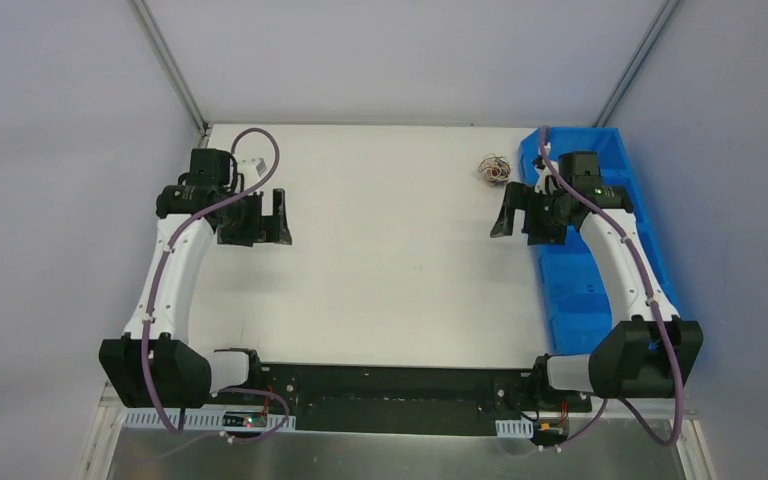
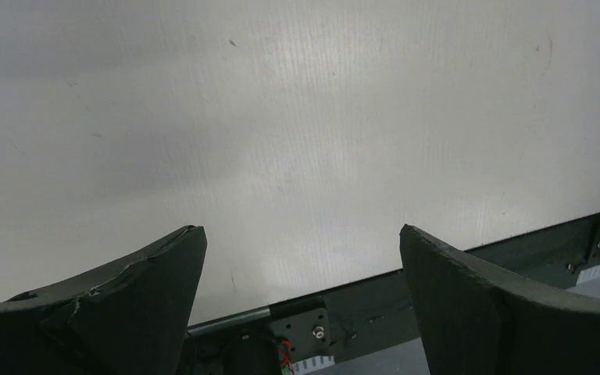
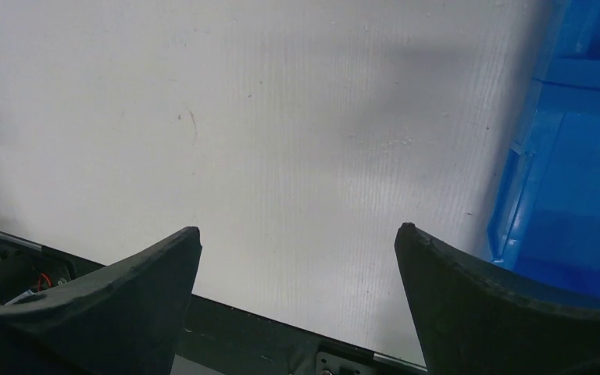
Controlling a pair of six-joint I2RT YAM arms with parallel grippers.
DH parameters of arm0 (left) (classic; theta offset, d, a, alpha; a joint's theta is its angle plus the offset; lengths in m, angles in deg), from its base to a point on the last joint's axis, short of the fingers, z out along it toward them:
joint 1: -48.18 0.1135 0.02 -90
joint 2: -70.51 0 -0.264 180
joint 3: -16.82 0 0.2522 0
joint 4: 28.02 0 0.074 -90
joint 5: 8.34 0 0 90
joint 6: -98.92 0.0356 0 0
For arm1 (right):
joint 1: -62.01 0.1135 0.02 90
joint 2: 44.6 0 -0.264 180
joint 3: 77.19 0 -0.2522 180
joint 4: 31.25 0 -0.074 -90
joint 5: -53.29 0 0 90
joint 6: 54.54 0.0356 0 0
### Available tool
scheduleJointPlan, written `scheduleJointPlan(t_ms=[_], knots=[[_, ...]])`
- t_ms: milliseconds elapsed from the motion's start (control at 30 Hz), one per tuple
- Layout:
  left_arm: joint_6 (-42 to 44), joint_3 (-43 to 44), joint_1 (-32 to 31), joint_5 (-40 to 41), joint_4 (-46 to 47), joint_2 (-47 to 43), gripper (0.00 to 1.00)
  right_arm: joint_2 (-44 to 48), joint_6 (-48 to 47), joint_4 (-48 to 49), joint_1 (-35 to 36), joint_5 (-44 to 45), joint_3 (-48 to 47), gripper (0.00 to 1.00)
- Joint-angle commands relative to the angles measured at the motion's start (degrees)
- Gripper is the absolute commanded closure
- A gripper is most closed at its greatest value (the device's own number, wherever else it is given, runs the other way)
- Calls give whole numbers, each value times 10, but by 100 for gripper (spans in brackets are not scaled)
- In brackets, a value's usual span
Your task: Untangle the cables
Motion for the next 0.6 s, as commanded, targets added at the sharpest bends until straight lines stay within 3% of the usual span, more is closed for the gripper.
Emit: scheduleJointPlan(t_ms=[0, 300, 567], knots=[[-46, 7, 3, 49, 85, -40, 0, -44, -14, -2, 10, 33, -47, 1], [-21, 53, 3, 53, 142, -8, 0, -232, -18, 15, 27, 102, -216, 1], [-52, 33, 3, -6, 154, 15, 0, -378, -11, 76, 36, 148, -327, 1]])
